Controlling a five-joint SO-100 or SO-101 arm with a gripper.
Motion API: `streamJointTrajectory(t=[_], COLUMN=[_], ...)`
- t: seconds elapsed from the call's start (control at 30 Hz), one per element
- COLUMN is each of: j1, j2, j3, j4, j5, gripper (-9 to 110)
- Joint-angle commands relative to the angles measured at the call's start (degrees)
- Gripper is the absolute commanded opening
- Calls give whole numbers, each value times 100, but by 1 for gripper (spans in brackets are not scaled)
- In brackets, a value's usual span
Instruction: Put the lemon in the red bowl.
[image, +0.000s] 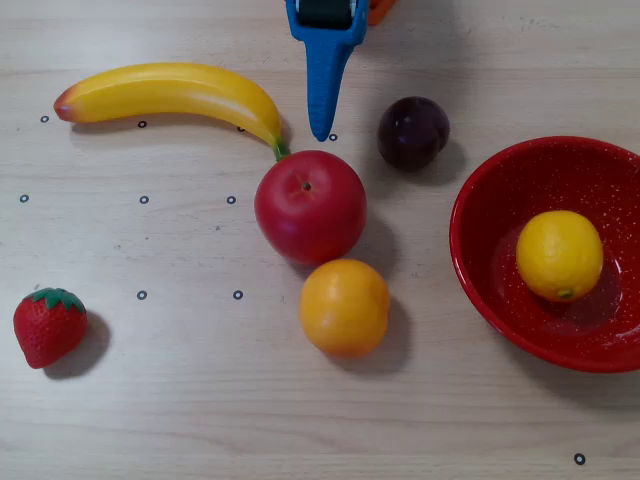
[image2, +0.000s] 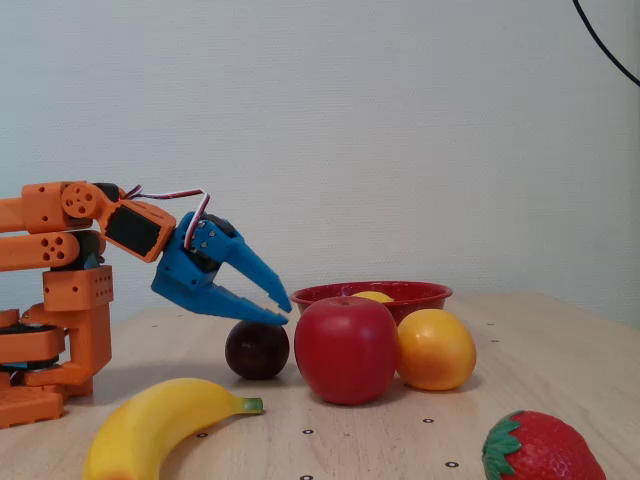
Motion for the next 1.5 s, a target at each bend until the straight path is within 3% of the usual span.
streamJointTrajectory(t=[0.0, 0.43, 1.47], j1=[53, 53, 53], j2=[211, 580, 580], j3=[70, 70, 70], j4=[114, 1415, 1441], j5=[-202, -457, -501], gripper=[0, 0, 0])
